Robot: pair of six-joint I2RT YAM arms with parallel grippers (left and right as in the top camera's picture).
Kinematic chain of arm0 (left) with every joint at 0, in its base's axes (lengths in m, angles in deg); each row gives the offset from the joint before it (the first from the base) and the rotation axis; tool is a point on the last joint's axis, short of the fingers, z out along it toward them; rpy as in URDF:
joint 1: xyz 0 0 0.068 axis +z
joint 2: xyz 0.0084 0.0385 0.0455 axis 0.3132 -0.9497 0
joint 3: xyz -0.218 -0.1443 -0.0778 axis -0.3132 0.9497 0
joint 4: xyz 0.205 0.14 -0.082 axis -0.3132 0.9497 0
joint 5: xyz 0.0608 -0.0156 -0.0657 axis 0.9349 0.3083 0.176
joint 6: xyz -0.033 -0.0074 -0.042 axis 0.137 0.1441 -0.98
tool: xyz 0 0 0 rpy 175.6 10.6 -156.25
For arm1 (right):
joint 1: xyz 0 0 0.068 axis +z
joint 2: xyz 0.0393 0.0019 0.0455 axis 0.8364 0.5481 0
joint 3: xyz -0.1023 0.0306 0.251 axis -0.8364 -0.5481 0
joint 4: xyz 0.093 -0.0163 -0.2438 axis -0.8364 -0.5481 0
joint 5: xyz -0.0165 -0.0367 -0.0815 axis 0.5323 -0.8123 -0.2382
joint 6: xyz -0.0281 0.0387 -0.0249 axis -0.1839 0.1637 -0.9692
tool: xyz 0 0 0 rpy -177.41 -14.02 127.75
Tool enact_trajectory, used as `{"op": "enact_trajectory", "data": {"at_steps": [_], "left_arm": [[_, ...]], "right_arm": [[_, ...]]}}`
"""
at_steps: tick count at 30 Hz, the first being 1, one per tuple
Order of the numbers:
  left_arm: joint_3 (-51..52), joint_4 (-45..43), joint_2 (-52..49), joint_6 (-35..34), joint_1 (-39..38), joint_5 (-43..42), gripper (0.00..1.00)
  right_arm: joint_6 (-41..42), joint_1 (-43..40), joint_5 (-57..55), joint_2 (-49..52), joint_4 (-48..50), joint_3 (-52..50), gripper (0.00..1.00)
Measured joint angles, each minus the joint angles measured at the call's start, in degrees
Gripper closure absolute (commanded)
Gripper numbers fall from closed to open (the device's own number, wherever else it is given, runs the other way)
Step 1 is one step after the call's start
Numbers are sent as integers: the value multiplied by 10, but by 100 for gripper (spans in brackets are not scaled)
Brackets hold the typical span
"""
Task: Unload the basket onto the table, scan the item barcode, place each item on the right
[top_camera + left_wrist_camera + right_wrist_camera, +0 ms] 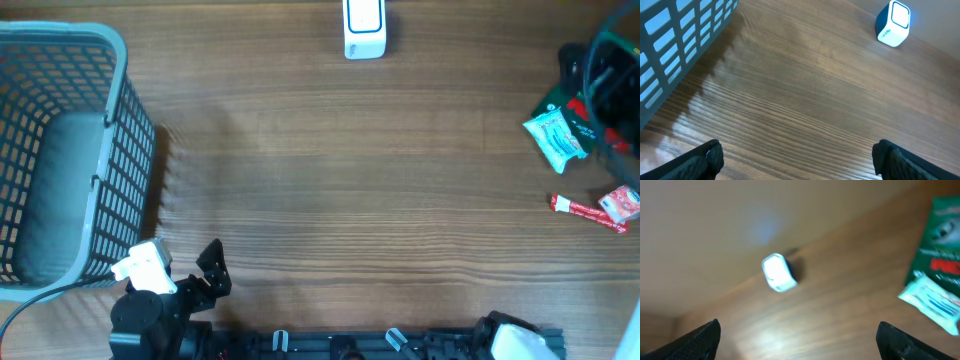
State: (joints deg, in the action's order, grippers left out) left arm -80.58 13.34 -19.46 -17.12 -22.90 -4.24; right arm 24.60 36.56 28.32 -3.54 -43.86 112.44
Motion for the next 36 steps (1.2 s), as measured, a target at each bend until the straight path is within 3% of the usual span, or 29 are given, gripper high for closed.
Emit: {"op": "enact_trajectory", "data": {"at_steps": [9, 14, 18, 22, 26, 31, 36], "left_arm": [[0, 0, 0, 0, 0, 0, 0], [0, 0, 0, 0, 0, 0, 0], [0, 0, 0, 0, 0, 0, 0], [0, 0, 0, 0, 0, 0, 0], [0, 0, 0, 0, 0, 0, 0], [0, 0, 0, 0, 0, 0, 0], [0, 0, 0, 0, 0, 0, 0]], "right_arm": [[15, 0, 6, -143, -24, 0, 0], [-85, 0, 13, -173, -108, 0, 0], [-166, 0, 16, -204, -96, -31, 0], [-196, 36, 29, -270, 38, -161, 0], [-205, 106, 41, -393, 228, -366, 0], [-147, 123, 45, -520, 506, -615, 0], [-113, 161, 26, -633, 636, -767, 0]]}}
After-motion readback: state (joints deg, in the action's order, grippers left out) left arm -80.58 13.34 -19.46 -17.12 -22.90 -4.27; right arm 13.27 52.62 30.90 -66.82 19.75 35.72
